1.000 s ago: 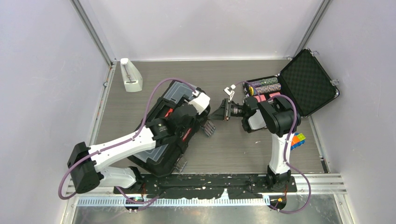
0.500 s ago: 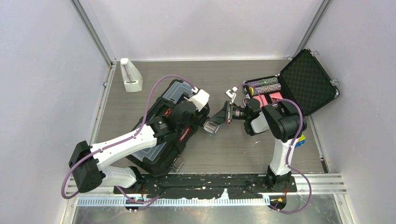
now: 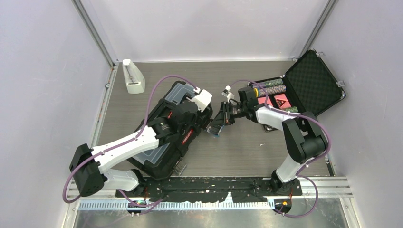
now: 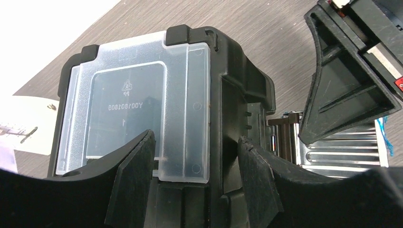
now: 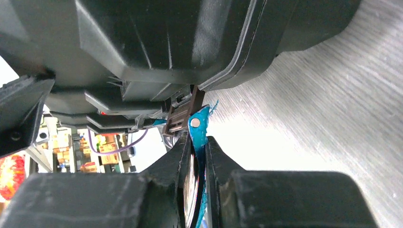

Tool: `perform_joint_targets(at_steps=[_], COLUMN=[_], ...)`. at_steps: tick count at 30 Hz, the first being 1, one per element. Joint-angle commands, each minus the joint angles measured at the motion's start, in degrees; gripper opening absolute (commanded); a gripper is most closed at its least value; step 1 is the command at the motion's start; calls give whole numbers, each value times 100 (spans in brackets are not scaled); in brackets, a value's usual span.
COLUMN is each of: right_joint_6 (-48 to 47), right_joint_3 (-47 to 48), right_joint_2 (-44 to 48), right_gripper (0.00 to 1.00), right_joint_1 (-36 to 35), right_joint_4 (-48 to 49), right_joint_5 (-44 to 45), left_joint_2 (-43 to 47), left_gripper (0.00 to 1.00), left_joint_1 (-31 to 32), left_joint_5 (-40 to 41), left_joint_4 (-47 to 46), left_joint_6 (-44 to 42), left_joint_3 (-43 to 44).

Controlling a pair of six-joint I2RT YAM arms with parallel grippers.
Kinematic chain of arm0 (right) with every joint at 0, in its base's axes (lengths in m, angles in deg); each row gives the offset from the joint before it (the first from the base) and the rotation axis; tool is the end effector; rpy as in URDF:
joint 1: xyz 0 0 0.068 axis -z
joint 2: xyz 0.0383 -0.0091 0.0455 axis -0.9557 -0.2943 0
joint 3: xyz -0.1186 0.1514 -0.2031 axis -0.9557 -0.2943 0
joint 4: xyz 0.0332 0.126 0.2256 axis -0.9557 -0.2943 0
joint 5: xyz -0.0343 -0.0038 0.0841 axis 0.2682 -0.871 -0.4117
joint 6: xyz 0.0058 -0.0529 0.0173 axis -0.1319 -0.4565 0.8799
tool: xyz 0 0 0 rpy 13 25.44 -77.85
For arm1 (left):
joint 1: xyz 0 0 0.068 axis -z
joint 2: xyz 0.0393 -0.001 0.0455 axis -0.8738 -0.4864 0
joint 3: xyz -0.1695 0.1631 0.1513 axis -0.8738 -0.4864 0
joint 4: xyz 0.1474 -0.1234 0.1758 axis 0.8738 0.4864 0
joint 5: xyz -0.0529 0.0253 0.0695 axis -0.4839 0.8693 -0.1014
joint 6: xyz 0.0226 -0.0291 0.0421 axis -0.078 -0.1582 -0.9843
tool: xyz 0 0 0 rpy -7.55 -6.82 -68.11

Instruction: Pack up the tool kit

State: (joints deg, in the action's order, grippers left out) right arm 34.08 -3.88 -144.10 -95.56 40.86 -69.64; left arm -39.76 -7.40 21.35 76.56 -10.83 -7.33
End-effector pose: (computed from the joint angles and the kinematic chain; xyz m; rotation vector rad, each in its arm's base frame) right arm 0.2942 0.1571 0.1870 -0.4044 2.3622 1.5438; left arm 0.1878 -0.2217 0.3117 0.6626 1.8749 -0.0275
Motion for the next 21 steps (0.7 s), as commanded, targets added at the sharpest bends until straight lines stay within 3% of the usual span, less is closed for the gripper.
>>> perform_joint_targets(at_steps=[1,7,12,21], right_joint_6=[-591,237,722,1366], right_joint_3=[519,703,868,1337], right_joint_2=[416,671,770,889], right_gripper=[14,17,33,48], right_joint_1=[-167,-171,-170,-171], right_joint_4=[-1617,-1666,-1691,-1688], right_joint_5=[6,63,112,318], left_joint_2=[140,407,323,442], left_gripper=[62,63,63,63], left_joint_1=[-76,-76,-76,-76], left_joint_5=[-362,-613,-592,-568], left_joint_4=[309,56,10,-99], left_joint_6=[209,262,236,255], left_joint_3=[-140,-251,-168,-176])
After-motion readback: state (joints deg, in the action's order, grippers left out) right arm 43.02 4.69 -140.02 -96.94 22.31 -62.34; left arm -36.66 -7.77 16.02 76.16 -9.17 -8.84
